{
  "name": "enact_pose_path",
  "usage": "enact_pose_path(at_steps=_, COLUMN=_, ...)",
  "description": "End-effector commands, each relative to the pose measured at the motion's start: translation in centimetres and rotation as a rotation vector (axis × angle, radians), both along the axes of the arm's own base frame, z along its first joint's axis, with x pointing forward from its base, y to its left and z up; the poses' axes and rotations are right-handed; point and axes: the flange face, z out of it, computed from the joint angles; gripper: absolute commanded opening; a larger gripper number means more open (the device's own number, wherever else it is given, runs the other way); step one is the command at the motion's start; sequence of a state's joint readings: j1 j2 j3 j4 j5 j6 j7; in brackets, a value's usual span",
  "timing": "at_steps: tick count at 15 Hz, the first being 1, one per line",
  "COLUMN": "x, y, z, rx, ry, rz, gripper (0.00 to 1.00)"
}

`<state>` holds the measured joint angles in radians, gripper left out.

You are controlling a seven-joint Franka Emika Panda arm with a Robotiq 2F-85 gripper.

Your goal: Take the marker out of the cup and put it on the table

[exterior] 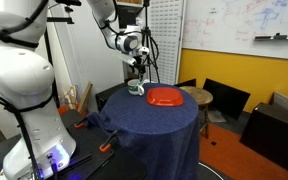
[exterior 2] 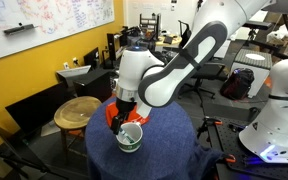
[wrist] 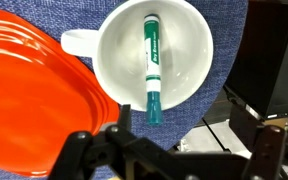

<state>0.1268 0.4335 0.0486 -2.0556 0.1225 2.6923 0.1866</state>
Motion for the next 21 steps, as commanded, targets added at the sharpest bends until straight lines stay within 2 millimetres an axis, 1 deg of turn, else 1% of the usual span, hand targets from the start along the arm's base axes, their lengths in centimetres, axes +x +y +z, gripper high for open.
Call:
enact_pose_path(at_steps=1, x=0.1, y=-0.1, z=-0.3, rx=-0.002, ry=0.005, rz=-0.001, gripper=1.00)
enact_pose_path(at_steps=4, x=0.2, y=-0.2, z=-1.0, rx=-0.005, ry=0.013, rz=-0.003, gripper=1.00)
enact_pose_path(at_steps=10, x=0.4, y=-0.2, z=-0.8, rx=-0.005, ry=0.009, rz=-0.003, gripper=1.00)
enact_pose_path(at_steps=15, x=-0.5, y=-0.1, z=-0.4, rx=0.000, ry=0.005, rz=-0.009, gripper=1.00)
enact_pose_path(at_steps=21, x=-1.6, y=0.0, z=-0.9, rx=-0.014, ry=0.027, rz=-0.009, gripper=1.00)
